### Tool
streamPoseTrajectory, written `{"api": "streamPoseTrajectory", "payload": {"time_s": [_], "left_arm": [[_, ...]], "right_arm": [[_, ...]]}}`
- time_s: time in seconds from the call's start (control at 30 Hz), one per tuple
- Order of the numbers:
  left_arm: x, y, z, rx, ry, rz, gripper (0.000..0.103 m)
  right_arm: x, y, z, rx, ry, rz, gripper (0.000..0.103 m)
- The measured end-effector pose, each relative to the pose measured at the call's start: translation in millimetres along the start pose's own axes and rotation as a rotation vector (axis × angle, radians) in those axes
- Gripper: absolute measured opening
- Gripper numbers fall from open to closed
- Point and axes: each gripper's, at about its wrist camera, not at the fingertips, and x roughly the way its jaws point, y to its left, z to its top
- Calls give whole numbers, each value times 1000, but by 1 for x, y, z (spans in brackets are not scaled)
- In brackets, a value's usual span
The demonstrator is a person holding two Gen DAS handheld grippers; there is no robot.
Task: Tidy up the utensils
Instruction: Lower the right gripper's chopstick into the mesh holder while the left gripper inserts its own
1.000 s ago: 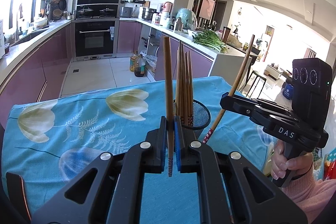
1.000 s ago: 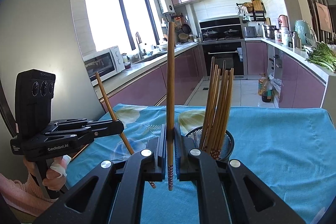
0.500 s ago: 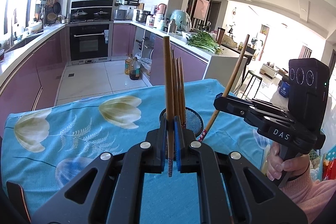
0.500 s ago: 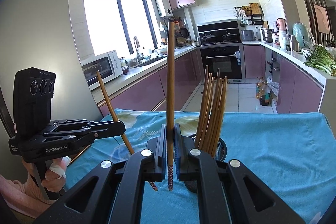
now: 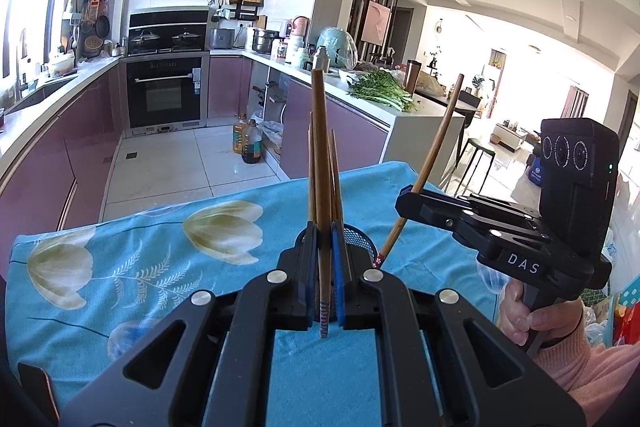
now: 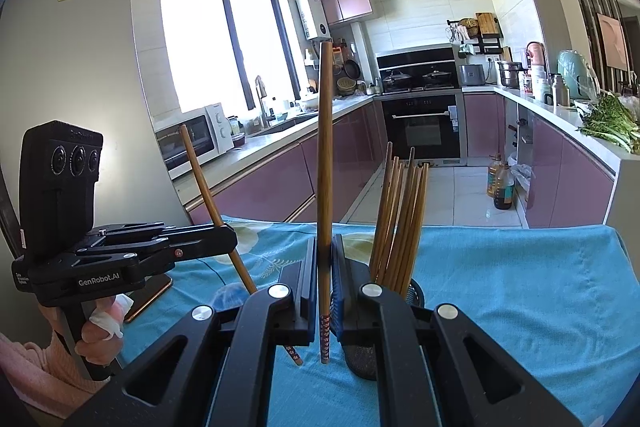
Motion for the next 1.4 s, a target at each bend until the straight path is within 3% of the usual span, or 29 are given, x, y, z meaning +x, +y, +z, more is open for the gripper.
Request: {"api": "streamPoseTrajectory", "payload": {"time_s": [0.87, 1.4], "left_arm": [[-9, -20, 34, 48, -87, -15, 8], [-4, -17, 39, 42, -90, -16, 8]], "right_arm": [[-2, 0, 18, -22, -57, -4, 6], [0, -2, 27, -25, -80, -15, 6]]}}
